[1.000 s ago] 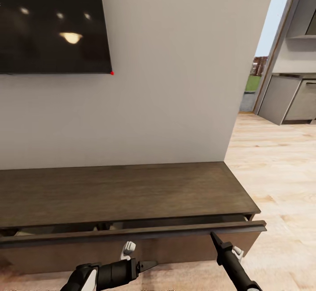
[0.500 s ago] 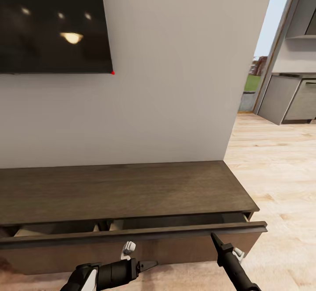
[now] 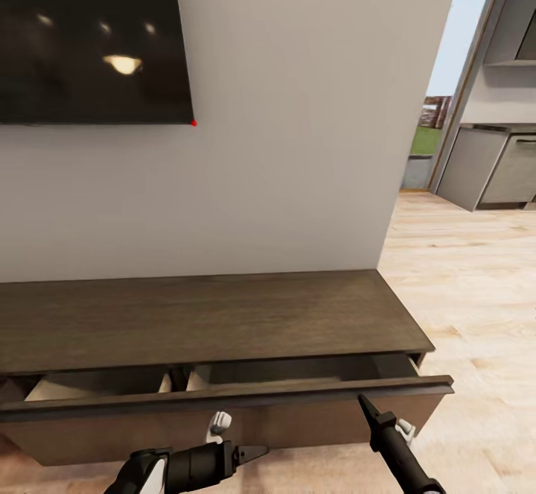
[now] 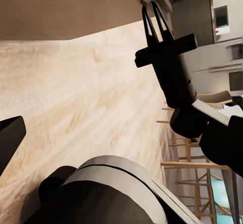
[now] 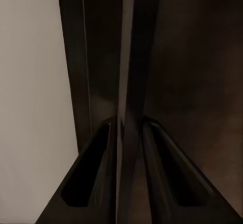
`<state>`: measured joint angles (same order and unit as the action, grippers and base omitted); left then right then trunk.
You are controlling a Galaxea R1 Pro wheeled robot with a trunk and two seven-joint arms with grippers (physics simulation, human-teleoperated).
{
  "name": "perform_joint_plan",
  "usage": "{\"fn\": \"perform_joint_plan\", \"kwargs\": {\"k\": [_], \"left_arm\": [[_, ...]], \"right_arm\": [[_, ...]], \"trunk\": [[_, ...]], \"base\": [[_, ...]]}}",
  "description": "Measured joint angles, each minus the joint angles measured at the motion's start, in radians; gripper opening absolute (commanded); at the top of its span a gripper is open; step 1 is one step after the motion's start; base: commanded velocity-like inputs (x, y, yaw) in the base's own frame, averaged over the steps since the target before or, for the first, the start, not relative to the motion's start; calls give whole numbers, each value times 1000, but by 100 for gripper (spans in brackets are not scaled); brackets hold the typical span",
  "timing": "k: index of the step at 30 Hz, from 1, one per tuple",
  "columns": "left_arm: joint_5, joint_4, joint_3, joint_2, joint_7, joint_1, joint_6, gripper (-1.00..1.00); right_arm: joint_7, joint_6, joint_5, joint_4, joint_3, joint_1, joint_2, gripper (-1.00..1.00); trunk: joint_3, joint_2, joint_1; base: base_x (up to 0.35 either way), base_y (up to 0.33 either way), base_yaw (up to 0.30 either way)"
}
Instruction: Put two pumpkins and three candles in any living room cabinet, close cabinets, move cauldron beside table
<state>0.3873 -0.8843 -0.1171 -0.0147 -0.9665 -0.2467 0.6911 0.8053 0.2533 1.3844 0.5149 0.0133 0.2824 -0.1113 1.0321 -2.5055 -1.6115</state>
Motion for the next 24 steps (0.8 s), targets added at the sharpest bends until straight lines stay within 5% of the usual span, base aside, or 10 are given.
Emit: {"fn": "perform_joint_plan", "kwargs": {"k": [16, 17, 24], "left_arm": [[0, 0, -3, 0, 0, 0, 0, 100], [0, 0, -3, 0, 0, 0, 0, 100], [0, 0, -3, 0, 0, 0, 0, 100]], "right_arm": [[-55, -1, -1, 35, 4, 0, 0, -100], [18, -3, -4, -12, 3, 1, -1, -100], [21, -3, -1, -14, 3, 0, 0, -100]], "trunk": [[0, 0, 0], [0, 0, 0], [0, 0, 0]], "base": [[-56, 0, 0], [-21, 0, 0], [-43, 0, 0]]}}
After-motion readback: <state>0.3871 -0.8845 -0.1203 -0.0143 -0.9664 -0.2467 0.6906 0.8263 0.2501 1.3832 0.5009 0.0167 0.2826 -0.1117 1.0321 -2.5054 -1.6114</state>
